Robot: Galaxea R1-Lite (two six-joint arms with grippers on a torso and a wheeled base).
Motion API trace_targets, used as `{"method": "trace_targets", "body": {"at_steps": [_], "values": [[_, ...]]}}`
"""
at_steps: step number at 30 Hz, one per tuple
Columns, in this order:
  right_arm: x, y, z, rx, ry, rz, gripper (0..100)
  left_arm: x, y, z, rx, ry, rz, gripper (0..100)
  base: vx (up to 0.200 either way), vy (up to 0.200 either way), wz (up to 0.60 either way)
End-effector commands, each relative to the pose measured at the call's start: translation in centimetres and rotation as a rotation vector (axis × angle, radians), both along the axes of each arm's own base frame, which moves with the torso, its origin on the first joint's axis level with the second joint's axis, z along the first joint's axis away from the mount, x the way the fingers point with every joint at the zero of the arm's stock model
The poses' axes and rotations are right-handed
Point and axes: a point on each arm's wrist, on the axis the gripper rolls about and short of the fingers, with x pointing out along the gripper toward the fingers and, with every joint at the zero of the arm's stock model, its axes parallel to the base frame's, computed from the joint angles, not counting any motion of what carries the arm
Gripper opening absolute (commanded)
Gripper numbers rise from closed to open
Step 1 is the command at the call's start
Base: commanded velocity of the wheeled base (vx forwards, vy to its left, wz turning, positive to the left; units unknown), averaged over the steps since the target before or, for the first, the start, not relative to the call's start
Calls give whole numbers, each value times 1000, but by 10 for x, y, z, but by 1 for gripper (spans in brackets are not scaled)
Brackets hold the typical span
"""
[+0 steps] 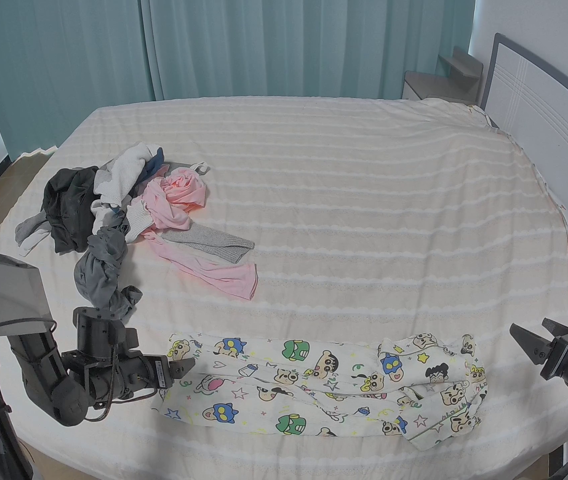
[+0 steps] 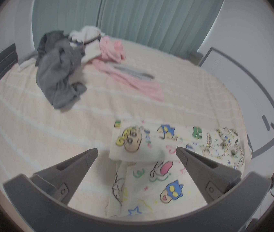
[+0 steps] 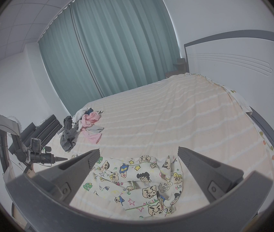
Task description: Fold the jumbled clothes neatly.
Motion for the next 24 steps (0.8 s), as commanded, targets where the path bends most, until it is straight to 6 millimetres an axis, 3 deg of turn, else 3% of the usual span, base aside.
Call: {"method": "trace_targets", "body": {"at_steps": [1,5,24], "values": [[-2,-18,-2,47,7,16,100,35,-12,65,-7,90,-81,100,0,0,0],[0,-23,-4,75,26,41,100,39,-8,65,5,117,-122,100,0,0,0],[-4,-21,-2,164,24,100,100,51,1,17,110,187,-235,100,0,0,0]]}}
